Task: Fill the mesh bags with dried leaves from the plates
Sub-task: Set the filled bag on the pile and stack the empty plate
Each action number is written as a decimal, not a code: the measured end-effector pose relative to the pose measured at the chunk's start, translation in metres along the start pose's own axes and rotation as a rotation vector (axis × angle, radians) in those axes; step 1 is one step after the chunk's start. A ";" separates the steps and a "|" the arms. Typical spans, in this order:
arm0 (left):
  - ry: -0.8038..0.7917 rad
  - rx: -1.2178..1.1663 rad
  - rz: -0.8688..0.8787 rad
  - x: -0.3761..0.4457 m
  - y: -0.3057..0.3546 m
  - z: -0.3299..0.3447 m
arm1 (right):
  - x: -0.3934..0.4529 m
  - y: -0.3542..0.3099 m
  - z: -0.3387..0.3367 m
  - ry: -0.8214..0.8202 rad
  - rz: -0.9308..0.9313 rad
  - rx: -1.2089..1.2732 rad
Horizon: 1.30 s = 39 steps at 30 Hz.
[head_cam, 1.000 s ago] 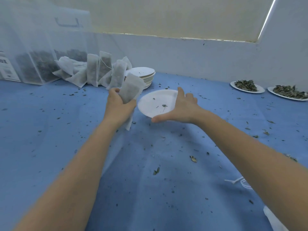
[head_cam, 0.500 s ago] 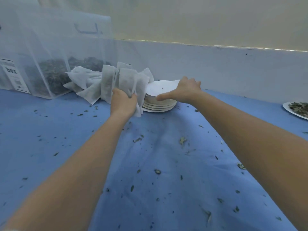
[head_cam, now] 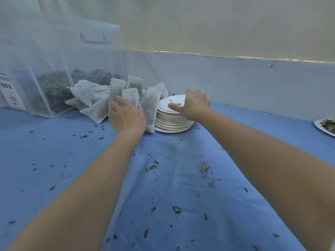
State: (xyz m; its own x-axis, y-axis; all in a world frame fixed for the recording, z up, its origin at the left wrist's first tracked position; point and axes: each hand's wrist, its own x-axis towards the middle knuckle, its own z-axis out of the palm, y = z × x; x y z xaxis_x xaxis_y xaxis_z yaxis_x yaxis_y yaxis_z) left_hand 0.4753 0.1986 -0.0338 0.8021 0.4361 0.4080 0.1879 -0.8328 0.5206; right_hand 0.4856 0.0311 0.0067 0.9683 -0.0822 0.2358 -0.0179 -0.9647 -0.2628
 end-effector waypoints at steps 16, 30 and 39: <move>-0.340 -0.167 0.603 -0.199 0.150 -0.059 | -0.181 0.104 -0.100 -0.007 0.085 0.104; -0.773 -0.351 0.571 -0.325 0.332 0.035 | -0.226 0.355 -0.162 -0.079 0.490 0.188; -0.982 -0.722 0.093 -0.302 0.393 0.123 | -0.172 0.439 -0.118 -0.019 0.632 0.250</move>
State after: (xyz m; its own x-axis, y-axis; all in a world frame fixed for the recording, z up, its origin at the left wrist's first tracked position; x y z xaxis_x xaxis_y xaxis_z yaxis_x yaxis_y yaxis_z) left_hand 0.3765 -0.3027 -0.0451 0.9416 -0.3181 -0.1108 -0.0004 -0.3300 0.9440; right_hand 0.2817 -0.4076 -0.0388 0.7952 -0.6042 -0.0502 -0.5258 -0.6460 -0.5534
